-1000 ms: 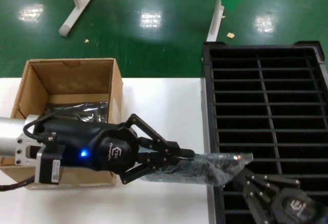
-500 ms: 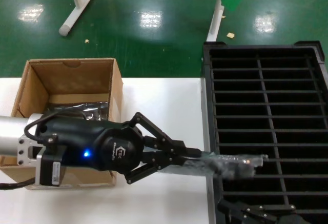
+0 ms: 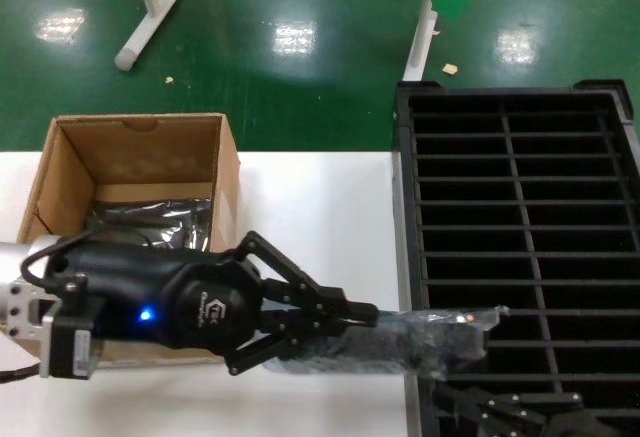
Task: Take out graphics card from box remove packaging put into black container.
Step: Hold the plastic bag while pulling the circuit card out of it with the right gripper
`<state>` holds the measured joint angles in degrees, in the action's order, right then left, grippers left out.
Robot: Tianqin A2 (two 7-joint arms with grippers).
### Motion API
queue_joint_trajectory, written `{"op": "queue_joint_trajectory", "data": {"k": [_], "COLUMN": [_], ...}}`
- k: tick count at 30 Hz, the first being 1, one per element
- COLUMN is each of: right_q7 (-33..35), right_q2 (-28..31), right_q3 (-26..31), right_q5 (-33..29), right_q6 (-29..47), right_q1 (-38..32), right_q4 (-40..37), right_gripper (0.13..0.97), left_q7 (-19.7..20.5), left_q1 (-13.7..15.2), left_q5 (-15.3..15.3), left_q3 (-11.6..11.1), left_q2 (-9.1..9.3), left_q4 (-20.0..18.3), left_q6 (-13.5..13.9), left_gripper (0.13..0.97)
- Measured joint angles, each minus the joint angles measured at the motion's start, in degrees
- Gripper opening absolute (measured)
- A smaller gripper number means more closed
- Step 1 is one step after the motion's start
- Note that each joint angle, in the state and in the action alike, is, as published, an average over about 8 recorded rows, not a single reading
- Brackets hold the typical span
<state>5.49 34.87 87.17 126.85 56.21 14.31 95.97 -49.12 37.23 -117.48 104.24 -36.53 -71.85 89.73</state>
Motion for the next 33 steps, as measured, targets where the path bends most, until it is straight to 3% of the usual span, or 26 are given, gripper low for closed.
{"op": "queue_joint_trajectory", "data": {"k": [20,33], "right_q7": [-1.5,-2.3], "right_q2": [2.9,2.7], "right_q3": [-0.4,1.9], "right_q5": [-1.7,-3.0], "right_q6": [-1.9,-3.0], "right_q1": [-3.2,-4.5], "right_q4": [0.1,1.0], "right_gripper": [0.147,0.147], "left_q7": [-3.3,-4.3], "left_q1": [-0.1,1.2], "left_q5": [-5.8,-7.3], "left_q3": [3.5,6.0], "left_q2": [-6.32,-6.00], "left_q4": [3.5,4.9], "left_q6": [0.2,0.2], "left_gripper": [0.142,0.142]}}
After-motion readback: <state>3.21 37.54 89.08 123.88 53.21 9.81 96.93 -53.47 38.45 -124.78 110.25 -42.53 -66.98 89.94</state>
